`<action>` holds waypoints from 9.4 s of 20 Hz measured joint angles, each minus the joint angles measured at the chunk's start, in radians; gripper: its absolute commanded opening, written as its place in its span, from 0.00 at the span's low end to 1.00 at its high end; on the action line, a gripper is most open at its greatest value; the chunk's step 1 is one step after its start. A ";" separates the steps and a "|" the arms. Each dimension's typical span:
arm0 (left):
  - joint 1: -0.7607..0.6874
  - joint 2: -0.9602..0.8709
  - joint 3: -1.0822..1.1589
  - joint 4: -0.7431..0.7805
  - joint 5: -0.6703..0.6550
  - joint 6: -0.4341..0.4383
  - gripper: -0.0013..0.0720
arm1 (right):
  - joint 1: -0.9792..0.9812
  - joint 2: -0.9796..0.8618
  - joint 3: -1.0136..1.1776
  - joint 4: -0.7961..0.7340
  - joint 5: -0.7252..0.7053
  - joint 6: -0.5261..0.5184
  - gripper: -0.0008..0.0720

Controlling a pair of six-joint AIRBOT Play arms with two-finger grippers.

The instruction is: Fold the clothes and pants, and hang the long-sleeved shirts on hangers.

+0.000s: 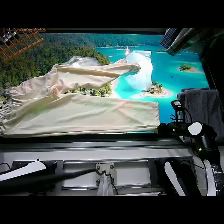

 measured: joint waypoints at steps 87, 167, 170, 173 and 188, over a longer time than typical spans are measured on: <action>-0.457 -0.403 0.524 -0.542 0.061 0.137 0.05 | 0.117 -1.592 1.675 0.524 -0.212 -0.138 0.05; -0.165 -0.051 -0.047 -0.499 0.419 -0.082 0.61 | 0.067 -0.450 0.442 -0.265 -0.196 0.558 0.60; -0.182 -0.087 -0.053 -0.507 0.443 -0.082 0.51 | 0.067 -0.399 0.427 -0.261 -0.200 0.558 0.60; -0.217 -0.121 -0.055 -0.513 0.475 -0.077 0.43 | 0.067 -0.366 0.421 -0.246 -0.198 0.558 0.60; -0.172 0.057 -0.169 -0.295 0.313 -0.147 0.05 | 0.008 -0.540 0.440 -0.203 -0.346 0.497 0.66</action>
